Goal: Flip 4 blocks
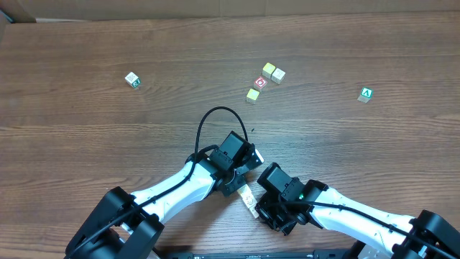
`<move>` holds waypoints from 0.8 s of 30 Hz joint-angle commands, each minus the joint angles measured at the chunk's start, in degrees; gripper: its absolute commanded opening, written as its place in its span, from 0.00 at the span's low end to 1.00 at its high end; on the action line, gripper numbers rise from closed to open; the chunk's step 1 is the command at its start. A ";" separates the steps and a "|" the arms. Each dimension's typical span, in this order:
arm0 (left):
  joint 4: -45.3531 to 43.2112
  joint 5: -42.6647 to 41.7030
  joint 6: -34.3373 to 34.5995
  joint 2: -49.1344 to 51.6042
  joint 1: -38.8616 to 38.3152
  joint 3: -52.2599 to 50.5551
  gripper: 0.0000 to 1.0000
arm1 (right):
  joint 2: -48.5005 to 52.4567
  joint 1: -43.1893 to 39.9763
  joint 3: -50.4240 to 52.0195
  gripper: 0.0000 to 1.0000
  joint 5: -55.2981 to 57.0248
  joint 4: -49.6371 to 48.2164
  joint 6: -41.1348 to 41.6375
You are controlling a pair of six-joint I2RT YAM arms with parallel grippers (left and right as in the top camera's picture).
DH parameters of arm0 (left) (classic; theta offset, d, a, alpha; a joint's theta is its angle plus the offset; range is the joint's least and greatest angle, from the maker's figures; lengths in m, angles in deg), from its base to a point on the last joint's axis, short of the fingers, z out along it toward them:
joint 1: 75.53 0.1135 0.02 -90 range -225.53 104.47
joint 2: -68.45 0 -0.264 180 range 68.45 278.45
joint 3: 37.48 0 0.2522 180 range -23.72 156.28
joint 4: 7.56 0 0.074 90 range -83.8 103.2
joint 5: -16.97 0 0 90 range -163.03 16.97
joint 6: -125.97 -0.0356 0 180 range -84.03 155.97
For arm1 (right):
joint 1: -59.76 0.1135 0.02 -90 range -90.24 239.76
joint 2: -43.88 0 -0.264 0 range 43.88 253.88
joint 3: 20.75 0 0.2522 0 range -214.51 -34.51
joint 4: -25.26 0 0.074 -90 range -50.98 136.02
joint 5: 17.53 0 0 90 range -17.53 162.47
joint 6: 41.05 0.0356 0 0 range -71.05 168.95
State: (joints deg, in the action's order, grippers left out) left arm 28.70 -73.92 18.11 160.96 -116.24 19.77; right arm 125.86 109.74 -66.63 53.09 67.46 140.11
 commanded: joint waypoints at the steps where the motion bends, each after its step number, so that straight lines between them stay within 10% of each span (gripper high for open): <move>1: 0.50 -5.73 -1.73 1.92 -0.83 -1.70 0.04 | 0.02 -0.09 -0.94 0.04 1.99 -3.76 0.24; 24: -1.79 -5.75 -3.87 1.92 -0.83 -1.70 0.04 | 0.02 2.97 -0.94 0.04 4.33 -4.39 2.34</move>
State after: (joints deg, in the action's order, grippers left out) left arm 26.32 -73.81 16.03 161.37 -115.91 19.70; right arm 125.92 112.86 -66.59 54.56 65.58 142.12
